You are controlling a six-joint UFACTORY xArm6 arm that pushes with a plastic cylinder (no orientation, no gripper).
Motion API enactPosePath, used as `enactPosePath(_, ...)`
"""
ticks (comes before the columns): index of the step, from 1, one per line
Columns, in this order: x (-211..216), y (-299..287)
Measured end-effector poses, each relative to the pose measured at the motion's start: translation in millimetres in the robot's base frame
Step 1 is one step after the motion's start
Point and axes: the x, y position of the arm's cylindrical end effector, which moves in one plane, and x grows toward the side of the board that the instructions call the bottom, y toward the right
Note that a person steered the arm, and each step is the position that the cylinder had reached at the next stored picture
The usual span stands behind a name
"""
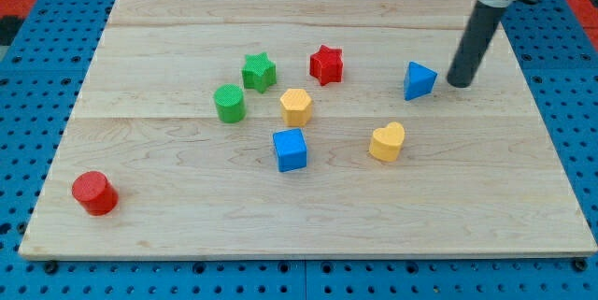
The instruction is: Slide the red circle to the bottom left of the green circle
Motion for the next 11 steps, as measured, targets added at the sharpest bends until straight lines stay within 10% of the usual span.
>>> enactPosePath(2,57.3,-14.1)
enactPosePath(4,230.3,-68.4)
enactPosePath(8,209.9,-455.2)
enactPosePath(10,122.5,-345.4)
enactPosePath(11,137.7,-398.4)
